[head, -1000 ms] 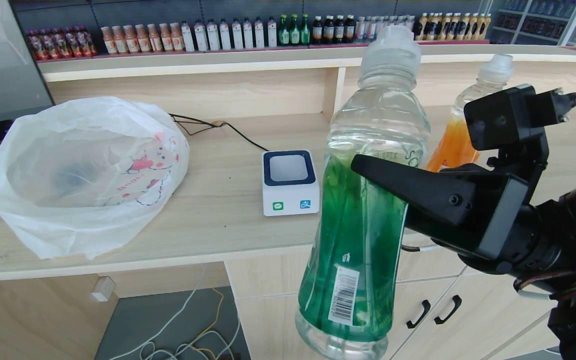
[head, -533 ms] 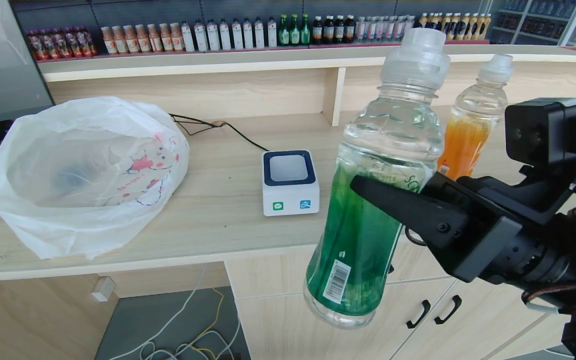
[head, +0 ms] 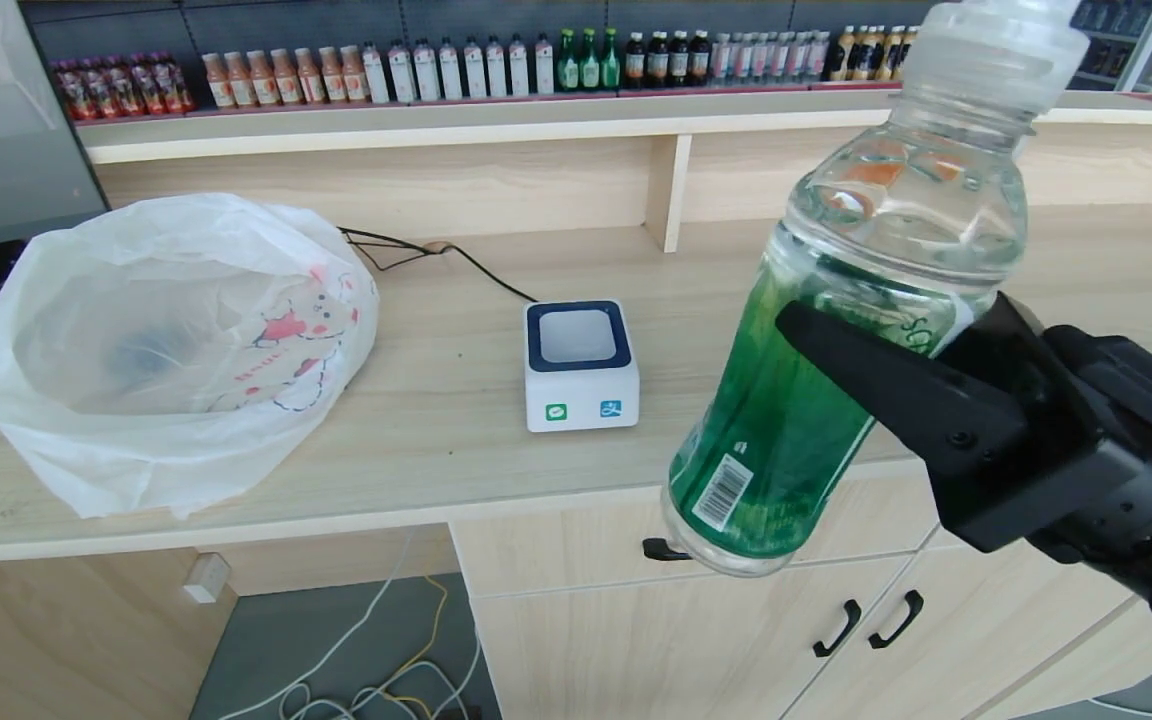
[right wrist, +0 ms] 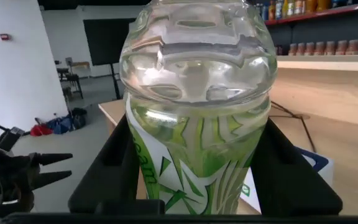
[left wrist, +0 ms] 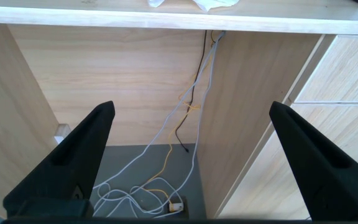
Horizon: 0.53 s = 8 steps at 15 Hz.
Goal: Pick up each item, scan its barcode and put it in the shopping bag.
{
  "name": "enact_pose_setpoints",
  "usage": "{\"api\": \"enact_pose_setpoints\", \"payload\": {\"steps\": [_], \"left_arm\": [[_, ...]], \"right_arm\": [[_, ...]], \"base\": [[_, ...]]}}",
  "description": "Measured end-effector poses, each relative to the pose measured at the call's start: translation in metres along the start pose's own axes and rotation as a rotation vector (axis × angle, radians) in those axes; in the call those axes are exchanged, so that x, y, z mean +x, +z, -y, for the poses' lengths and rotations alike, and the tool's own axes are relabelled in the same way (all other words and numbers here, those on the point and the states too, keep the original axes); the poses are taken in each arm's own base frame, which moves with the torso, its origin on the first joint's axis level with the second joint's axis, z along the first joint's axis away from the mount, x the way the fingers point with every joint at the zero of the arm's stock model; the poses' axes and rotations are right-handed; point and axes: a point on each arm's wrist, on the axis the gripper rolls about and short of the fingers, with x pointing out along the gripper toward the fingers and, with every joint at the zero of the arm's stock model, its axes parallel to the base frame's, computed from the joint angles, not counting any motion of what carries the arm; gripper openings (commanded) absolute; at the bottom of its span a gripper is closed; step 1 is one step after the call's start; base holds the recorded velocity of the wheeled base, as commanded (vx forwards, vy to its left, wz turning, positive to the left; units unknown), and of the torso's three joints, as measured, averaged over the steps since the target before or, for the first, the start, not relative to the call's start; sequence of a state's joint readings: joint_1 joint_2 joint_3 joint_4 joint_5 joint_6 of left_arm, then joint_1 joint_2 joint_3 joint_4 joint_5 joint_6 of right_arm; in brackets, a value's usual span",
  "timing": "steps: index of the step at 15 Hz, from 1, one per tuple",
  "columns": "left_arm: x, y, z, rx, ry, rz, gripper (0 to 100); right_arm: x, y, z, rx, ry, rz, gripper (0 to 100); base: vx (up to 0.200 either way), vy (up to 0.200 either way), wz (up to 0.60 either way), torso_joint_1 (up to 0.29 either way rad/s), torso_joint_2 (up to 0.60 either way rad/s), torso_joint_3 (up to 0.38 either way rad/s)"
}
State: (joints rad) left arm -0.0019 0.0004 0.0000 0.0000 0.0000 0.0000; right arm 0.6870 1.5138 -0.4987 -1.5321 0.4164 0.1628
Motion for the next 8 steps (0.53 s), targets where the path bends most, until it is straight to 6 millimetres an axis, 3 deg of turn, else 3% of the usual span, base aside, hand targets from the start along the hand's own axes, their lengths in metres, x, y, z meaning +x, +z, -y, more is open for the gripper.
{"api": "enact_pose_setpoints", "payload": {"steps": [4, 8], "left_arm": [[0.000, 0.000, 0.000, 0.000, 0.001, 0.000, 100], [0.000, 0.000, 0.000, 0.000, 0.001, 0.000, 100]], "right_arm": [[-0.010, 0.008, -0.003, -0.106, -0.149, -0.141, 0], [-0.018, 0.026, -0.002, -0.310, -0.464, -0.140, 0]], "base": [[0.000, 0.000, 0.00, 0.000, 0.00, 0.000], [0.000, 0.000, 0.00, 0.000, 0.00, 0.000]]}}
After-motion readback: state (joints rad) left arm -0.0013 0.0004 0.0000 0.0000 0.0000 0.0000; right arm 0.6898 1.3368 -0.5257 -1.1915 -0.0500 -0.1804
